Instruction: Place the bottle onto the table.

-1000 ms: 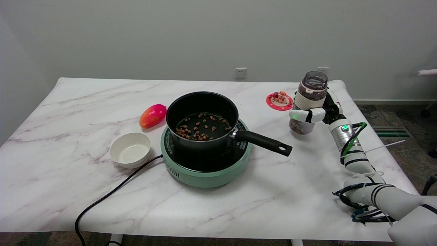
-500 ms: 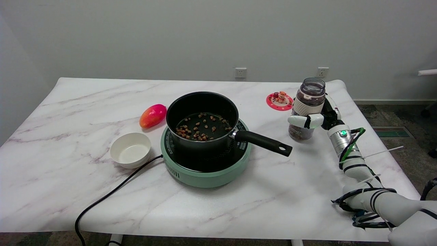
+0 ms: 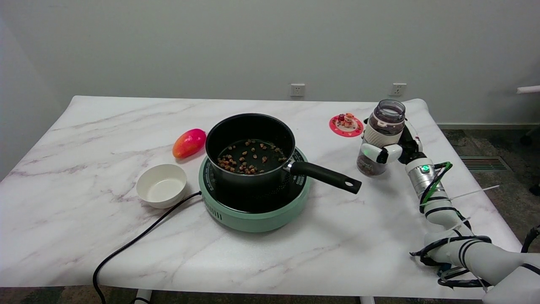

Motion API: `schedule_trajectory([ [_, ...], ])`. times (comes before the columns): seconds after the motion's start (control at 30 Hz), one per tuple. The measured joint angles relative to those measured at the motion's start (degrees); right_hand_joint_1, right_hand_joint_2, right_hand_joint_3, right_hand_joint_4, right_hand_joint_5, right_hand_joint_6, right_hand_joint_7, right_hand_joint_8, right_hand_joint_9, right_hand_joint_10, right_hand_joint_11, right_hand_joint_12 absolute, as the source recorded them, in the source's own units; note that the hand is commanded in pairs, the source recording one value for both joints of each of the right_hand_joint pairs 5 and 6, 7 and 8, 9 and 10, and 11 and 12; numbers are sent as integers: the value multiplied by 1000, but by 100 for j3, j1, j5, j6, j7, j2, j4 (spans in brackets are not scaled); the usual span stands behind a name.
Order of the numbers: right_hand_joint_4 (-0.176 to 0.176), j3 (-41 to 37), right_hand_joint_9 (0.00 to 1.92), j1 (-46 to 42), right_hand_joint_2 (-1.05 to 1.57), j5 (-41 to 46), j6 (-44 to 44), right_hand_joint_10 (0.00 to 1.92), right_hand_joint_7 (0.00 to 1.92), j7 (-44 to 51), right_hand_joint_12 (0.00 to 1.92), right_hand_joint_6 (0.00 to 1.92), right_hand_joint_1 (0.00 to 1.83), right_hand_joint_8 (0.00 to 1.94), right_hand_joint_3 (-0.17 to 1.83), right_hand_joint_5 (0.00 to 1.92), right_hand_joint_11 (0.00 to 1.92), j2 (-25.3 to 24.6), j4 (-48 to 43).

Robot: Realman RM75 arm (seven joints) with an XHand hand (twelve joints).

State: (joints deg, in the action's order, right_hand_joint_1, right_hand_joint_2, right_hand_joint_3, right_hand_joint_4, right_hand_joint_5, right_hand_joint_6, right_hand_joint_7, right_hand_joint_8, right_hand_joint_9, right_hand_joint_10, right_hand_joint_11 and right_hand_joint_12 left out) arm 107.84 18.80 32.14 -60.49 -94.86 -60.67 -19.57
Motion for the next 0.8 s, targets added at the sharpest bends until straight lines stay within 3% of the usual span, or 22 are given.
schedule_trajectory([
  [0.27, 0, -8, 915, -92, -387, 22, 0, 915, 1214, 24, 776, 764, 1293, 1214, 1312, 764, 776, 38, -94],
  [0.37, 0, -32, 658, -136, -551, 24, -4, 658, 1000, 28, 657, 613, 1275, 1000, 1296, 613, 657, 66, -132],
  [0.43, 0, -56, 565, -171, -781, 24, -13, 565, 716, 30, 608, 375, 1276, 716, 1342, 375, 608, 91, -152],
  [0.67, 0, -169, 420, -324, -824, 19, -40, 420, 426, 23, 531, 134, 1262, 426, 1101, 134, 531, 238, -220],
  [0.8, 0, -216, 366, -425, -869, 19, -41, 366, 329, 12, 477, 63, 1257, 329, 1059, 63, 477, 346, -272],
])
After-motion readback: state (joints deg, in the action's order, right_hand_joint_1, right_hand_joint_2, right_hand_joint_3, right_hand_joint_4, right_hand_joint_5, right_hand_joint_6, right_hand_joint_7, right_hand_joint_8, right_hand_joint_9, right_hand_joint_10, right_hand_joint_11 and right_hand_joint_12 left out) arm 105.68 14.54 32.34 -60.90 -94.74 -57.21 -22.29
